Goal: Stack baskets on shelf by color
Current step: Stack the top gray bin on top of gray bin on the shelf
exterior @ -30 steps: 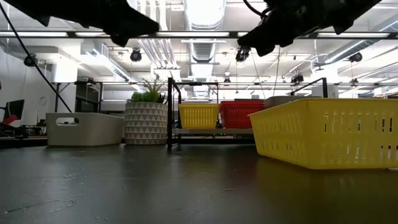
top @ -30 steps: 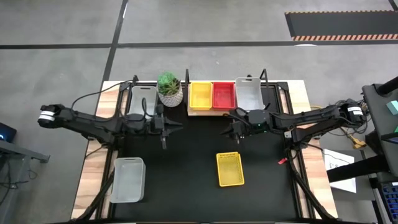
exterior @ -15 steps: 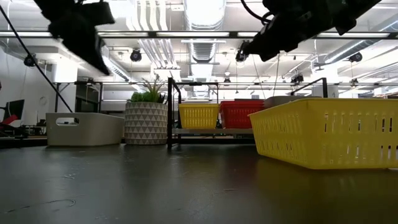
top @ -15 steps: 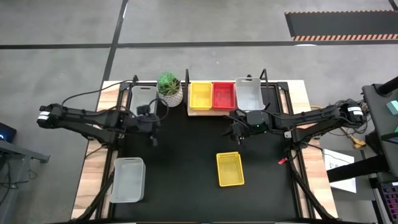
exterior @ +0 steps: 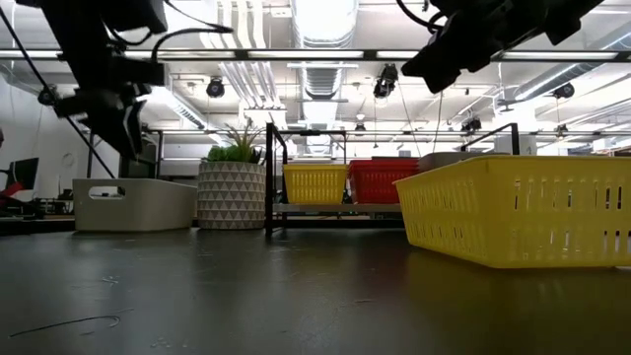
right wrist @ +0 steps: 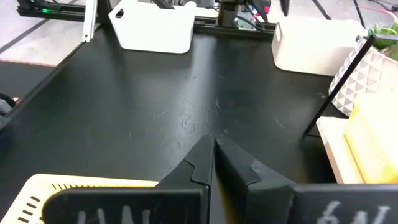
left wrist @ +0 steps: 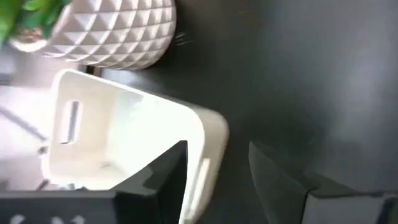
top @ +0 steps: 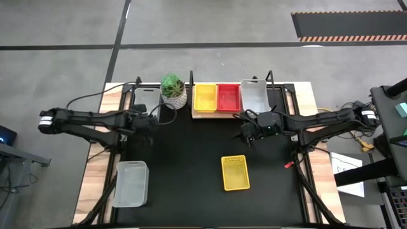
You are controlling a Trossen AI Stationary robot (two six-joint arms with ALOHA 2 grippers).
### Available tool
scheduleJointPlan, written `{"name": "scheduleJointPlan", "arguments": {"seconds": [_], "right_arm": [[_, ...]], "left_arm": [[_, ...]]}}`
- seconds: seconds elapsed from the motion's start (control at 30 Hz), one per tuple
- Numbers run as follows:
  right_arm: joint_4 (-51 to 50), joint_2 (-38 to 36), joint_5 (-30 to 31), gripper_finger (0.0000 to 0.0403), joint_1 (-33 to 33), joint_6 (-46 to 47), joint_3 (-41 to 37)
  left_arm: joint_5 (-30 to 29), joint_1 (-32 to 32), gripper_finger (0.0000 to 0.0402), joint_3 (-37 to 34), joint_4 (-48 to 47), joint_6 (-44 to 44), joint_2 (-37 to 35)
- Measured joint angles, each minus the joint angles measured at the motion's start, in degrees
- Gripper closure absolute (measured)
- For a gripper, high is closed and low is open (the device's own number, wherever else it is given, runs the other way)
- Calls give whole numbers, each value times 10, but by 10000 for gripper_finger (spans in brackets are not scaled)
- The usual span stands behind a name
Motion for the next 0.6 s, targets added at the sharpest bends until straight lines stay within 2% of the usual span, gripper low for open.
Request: {"name": "scheduleJointPlan", "arguments": {"seconds": [0.37,0.6], "right_arm": [[-30,-5,0,394,17,15,-3],[-27,-5,0,394,23,17,-14]], "left_arm": [[4,69,242,-7,11,41,55],[14,90,242,-8,17,46,105]]}}
